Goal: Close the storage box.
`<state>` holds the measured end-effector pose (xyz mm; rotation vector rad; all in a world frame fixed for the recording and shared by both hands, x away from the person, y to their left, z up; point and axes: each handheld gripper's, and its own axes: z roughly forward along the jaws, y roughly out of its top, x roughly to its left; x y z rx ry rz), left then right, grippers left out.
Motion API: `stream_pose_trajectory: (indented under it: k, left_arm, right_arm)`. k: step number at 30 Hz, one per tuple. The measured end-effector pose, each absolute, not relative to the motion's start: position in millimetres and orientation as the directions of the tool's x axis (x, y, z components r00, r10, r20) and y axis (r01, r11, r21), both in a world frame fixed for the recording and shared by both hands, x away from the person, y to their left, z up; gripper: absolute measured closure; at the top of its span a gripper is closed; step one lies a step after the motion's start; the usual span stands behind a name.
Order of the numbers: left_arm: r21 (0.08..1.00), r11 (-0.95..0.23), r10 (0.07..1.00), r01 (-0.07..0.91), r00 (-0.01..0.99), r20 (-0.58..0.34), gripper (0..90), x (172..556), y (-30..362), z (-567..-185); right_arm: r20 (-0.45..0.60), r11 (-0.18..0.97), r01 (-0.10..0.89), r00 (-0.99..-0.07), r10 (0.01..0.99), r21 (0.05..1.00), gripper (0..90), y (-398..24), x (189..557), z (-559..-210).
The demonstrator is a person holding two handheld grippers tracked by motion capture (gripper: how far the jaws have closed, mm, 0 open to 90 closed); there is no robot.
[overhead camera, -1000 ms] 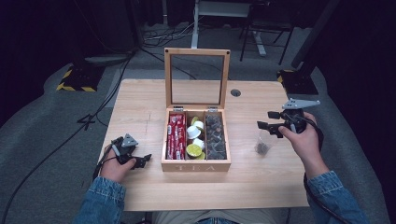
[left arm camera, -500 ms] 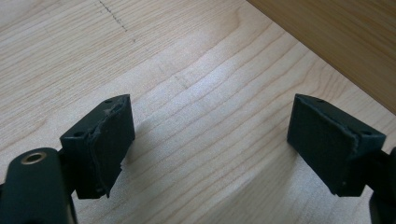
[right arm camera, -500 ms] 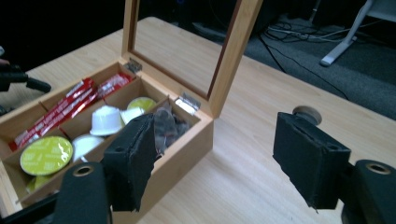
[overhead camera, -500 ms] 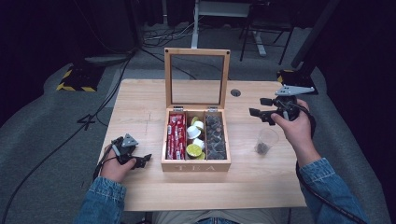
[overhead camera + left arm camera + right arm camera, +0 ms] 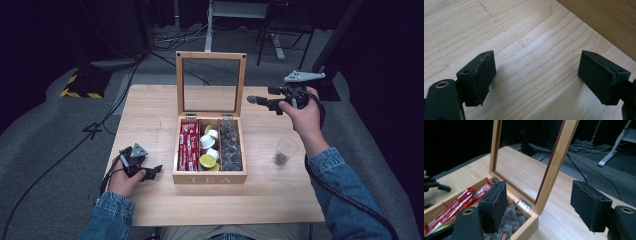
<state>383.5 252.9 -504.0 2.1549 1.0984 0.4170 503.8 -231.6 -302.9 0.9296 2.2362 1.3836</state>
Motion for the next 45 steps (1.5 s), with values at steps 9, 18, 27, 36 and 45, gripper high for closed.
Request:
stream_pose_trajectory:
  k: [9,18,27,36,45]
  left_arm:
    - [0.69,-0.411,0.812,0.596,0.584,-0.021,15.5,382,253,-504]
    - [0.689,-0.411,0.812,0.597,0.584,-0.023,15.4,381,253,-504]
    - [0.69,-0.411,0.812,0.596,0.583,-0.02,15.3,382,253,-504]
    - [0.691,-0.411,0.811,0.595,0.584,-0.02,15.2,382,252,-504]
    - [0.691,-0.413,0.81,0.593,0.586,-0.018,15.2,383,253,-504]
  right_arm:
    - [0.053,0.299,0.349,-0.723,0.688,0.888,28.5,-207,547,-301]
    - [0.078,0.271,0.38,-0.693,0.716,0.884,27.7,-187,582,-319]
    - [0.101,0.26,0.407,-0.68,0.726,0.875,29.0,-179,604,-337]
    - [0.117,0.264,0.426,-0.684,0.72,0.865,31.0,-168,615,-356]
    - [0.133,0.273,0.448,-0.688,0.713,0.851,33.4,-166,619,-367]
